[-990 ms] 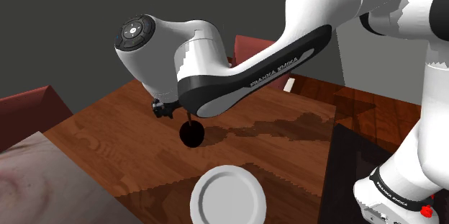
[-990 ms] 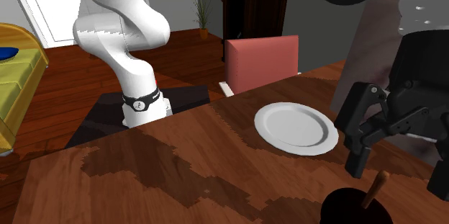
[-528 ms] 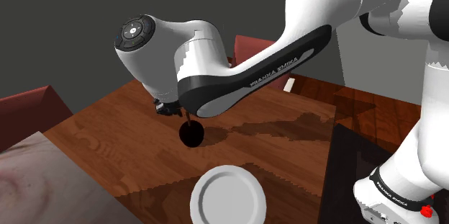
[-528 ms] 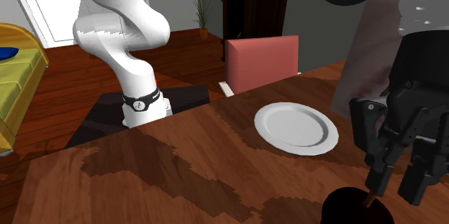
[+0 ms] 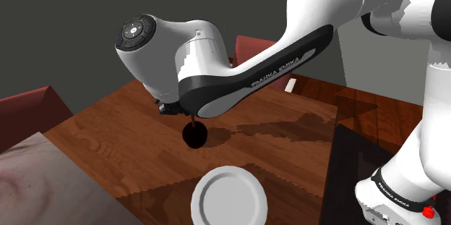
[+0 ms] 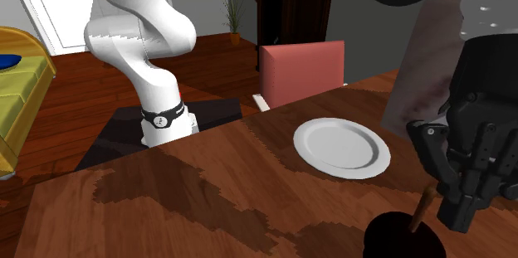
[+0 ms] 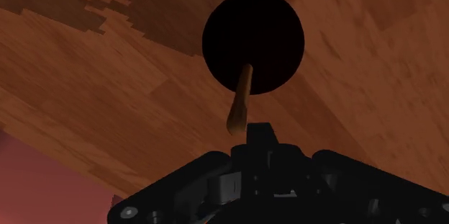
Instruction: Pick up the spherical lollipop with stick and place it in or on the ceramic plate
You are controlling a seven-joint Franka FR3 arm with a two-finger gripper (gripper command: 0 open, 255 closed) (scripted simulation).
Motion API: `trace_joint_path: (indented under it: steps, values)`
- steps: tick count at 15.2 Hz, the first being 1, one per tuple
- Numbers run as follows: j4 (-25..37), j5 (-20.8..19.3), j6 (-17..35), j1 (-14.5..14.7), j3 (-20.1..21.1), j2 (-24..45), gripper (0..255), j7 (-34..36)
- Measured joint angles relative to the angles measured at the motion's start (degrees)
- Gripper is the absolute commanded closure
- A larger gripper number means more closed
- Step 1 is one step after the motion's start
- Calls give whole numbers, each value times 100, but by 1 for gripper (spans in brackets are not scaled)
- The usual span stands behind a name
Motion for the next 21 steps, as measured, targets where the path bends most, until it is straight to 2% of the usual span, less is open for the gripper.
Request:
trace_joint_path:
  steps: [1,2,3,4,5,6,7,8,10,14,21]
  values:
    - [2,-1,1,0,1,-2,0,0]
    - [-329,-257,190,79,-44,-184,0,250]
    - [-844,-775,445,233,-120,-450,0,776]
    - [-1362,-1479,581,482,-222,-646,0,1486]
    - [-1846,-2306,542,770,-332,-775,0,2300]
    - [-2237,-3172,283,1126,-436,-756,0,3143]
    - [-2457,-3767,77,1331,-501,-707,0,3718]
    - [-2560,-4102,-12,1416,-549,-664,0,4015]
    - [-2622,-4426,-39,1446,-625,-593,0,4256]
    - [-2545,-4727,54,1380,-764,-416,0,4354]
    - [-2516,-4794,90,1354,-801,-372,0,4359]
